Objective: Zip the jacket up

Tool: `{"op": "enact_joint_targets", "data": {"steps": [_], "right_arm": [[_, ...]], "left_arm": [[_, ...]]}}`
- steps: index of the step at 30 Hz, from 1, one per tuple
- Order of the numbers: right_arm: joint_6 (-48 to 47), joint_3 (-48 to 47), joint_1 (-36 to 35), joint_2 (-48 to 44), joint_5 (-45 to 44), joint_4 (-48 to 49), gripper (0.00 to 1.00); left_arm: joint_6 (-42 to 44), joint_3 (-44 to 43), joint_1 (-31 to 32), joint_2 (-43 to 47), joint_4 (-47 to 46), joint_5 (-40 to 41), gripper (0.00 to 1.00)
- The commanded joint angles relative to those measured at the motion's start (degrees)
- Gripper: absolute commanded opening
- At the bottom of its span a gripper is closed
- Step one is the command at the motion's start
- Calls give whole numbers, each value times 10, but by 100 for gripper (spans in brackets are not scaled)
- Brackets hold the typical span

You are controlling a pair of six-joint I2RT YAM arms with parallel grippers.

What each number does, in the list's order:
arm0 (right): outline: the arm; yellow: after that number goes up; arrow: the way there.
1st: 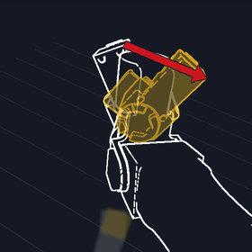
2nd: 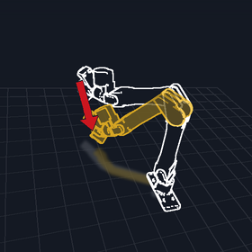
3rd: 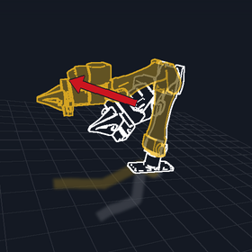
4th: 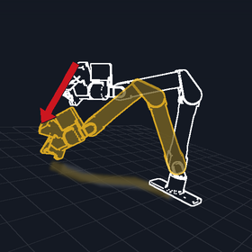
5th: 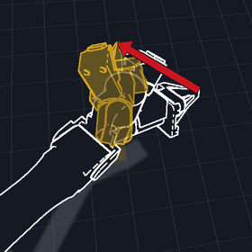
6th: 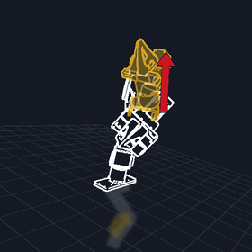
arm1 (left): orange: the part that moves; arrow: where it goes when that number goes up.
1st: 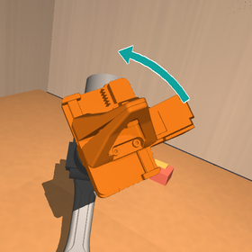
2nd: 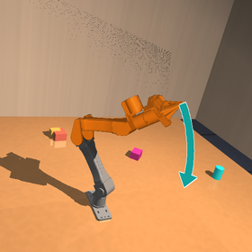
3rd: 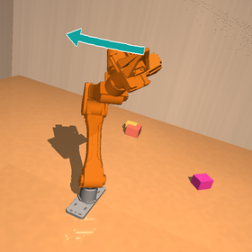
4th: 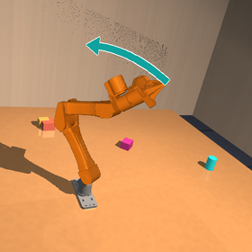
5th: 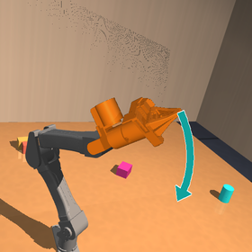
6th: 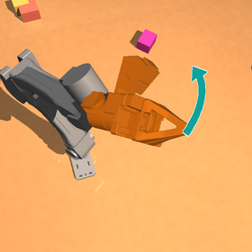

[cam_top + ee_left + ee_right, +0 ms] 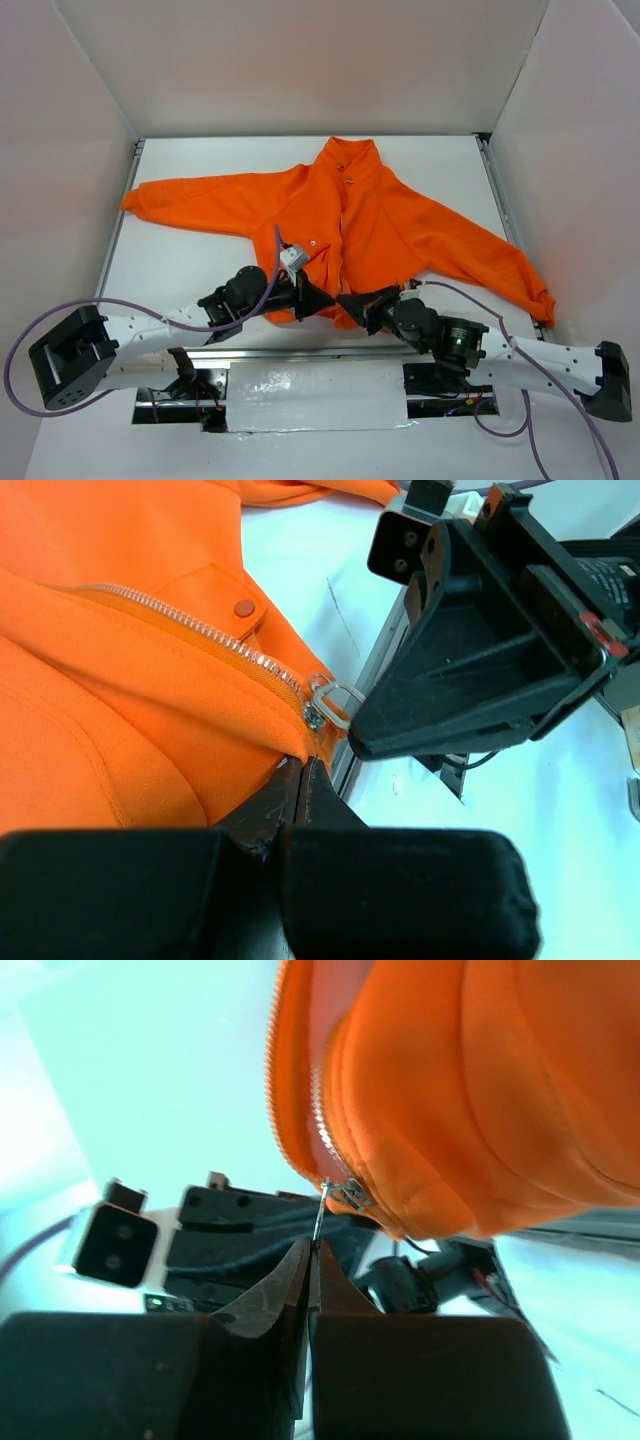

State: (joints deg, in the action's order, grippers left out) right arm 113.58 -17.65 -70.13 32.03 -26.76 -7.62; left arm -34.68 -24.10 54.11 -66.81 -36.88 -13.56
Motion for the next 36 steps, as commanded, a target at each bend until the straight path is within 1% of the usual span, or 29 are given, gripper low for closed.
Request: {"op": "enact_joint_targets", "data": {"steps": [1, 4, 6, 7, 10, 12, 15, 17, 18, 20, 21, 23, 24, 26, 27, 29, 31, 33, 34, 35, 36], "right_arm": [[212, 1, 31, -7, -25, 58, 0], [235, 7, 62, -1, 8, 91, 0], [250, -3, 76, 7, 35, 91, 0], [256, -7, 90, 18, 43, 92, 0], [265, -18, 104, 44, 73, 114, 0], [262, -20, 114, 57, 83, 144, 0], [248, -48, 141, 70, 84, 133, 0], [236, -59, 165, 87, 101, 136, 0], [234, -62, 195, 95, 110, 144, 0], [219, -74, 229, 128, 149, 149, 0], [213, -80, 261, 158, 164, 155, 0], [198, -99, 289, 188, 201, 158, 0], [191, -107, 313, 223, 212, 163, 0], [169, -135, 336, 253, 236, 163, 0], [163, -146, 353, 283, 241, 157, 0], [134, -182, 371, 325, 250, 145, 0], [105, -227, 404, 355, 258, 132, 0], [82, -257, 428, 406, 286, 136, 0], [60, -291, 450, 427, 292, 134, 0], [46, -310, 462, 466, 300, 119, 0], [22, -356, 471, 485, 312, 111, 0]], "left_arm": [[20, 5, 2, -5, -42, -41, 0], [24, 11, 2, -2, -47, -41, 0], [29, 12, 2, 0, -44, -38, 0], [35, 11, 2, 1, -39, -38, 0], [46, 8, 4, 0, -28, -41, 0], [50, 7, 6, -2, -24, -40, 0], [48, 10, 9, -3, -21, -40, 0], [44, 12, 12, 2, -21, -38, 0], [44, 14, 14, 4, -17, -38, 0], [44, 17, 15, 17, -8, -31, 0], [45, 19, 17, 26, 0, -28, 0], [45, 23, 18, 36, 9, -19, 0], [46, 25, 20, 45, 18, -16, 0], [45, 31, 21, 52, 23, -9, 0], [44, 34, 21, 56, 22, -8, 0], [41, 42, 23, 60, 17, -6, 0], [37, 47, 25, 62, 14, -4, 0], [35, 53, 28, 65, 12, -2, 0], [36, 54, 30, 66, 13, -2, 0], [36, 55, 33, 67, 14, -3, 0], [38, 54, 35, 69, 15, -1, 0]]}}
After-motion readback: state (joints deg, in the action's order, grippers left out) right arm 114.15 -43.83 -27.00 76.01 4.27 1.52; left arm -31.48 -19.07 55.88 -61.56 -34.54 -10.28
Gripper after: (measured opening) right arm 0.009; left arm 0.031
